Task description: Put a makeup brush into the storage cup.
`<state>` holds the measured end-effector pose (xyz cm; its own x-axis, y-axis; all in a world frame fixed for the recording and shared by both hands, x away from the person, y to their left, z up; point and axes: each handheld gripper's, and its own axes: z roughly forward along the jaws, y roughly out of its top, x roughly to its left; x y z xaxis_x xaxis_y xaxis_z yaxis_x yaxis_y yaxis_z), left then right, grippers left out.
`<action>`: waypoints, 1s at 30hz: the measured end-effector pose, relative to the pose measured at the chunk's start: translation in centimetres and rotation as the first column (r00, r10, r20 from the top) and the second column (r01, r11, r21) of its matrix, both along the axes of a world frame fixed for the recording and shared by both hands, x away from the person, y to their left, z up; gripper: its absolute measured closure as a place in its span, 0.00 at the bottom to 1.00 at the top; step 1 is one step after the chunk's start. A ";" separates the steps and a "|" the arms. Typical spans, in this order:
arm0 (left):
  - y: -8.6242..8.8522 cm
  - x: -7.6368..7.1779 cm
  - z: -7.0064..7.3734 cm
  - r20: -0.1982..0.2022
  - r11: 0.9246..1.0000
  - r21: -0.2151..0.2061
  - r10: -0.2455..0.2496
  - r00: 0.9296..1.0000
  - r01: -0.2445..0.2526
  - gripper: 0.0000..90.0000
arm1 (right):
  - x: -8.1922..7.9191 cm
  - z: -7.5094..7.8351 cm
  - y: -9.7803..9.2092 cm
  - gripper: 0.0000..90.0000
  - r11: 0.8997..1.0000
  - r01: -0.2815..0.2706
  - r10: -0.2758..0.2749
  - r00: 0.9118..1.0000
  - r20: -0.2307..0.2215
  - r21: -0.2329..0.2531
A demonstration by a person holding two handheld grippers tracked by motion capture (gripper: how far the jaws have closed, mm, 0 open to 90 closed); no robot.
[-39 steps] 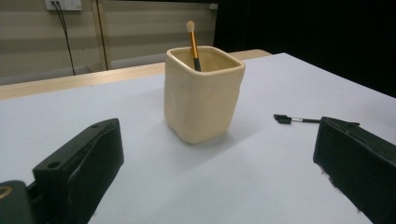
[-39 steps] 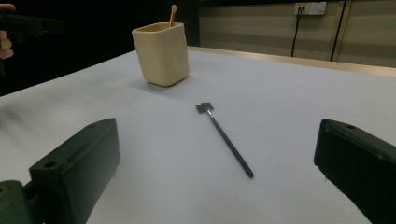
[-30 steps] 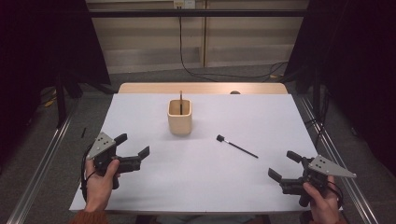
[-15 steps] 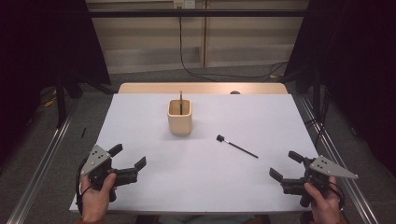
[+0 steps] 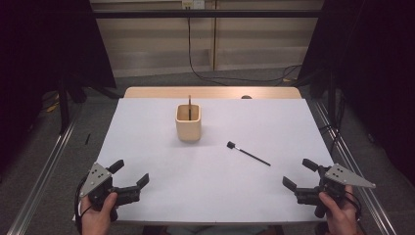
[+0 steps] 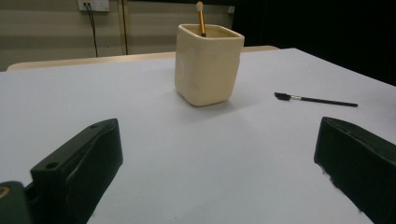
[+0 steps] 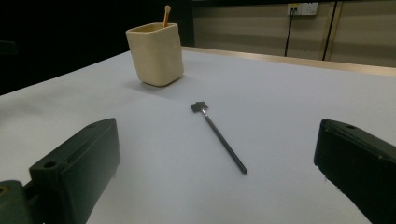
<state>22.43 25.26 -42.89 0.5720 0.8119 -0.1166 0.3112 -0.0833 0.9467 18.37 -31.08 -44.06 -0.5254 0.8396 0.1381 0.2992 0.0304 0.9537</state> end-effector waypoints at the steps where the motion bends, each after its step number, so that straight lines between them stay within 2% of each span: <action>1: 0.0 0.0 0.0 -0.003 1.000 -0.010 0.000 1.000 0.000 0.01 | 0.0 0.0 0.0 0.00 1.000 -0.002 0.002 1.000 0.003 0.001; 4: 0.1 0.2 0.0 -0.007 1.000 0.004 -0.008 1.000 0.008 0.01 | 0.1 0.1 0.0 0.00 1.000 0.018 -0.018 1.000 0.013 -0.003; 7: 0.2 0.0 -0.1 -0.007 1.000 -0.001 -0.019 1.000 0.019 0.01 | 0.5 0.2 0.0 0.00 1.000 0.027 -0.027 1.000 0.012 0.008; 12: 0.0 -0.2 -0.1 -0.007 1.000 0.000 -0.022 1.000 0.022 0.01 | 1.1 0.7 0.5 0.00 1.000 0.009 -0.009 1.000 0.030 0.004; 15: 0.0 -0.2 -0.1 -0.005 1.000 0.008 -0.024 1.000 0.024 0.01 | 1.8 0.9 0.7 0.00 1.000 0.005 -0.006 1.000 0.025 0.020; 30: -0.1 -0.5 0.0 0.005 1.000 0.013 -0.006 1.000 0.006 0.02 | 5.8 2.8 2.6 0.01 1.000 -0.023 0.023 0.999 0.025 0.014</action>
<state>21.90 25.14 -42.85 0.5773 0.8099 -0.1036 0.3061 -0.0971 0.9470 24.13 -28.52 -41.26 -0.5479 0.8253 0.1365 0.2745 0.0232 0.9613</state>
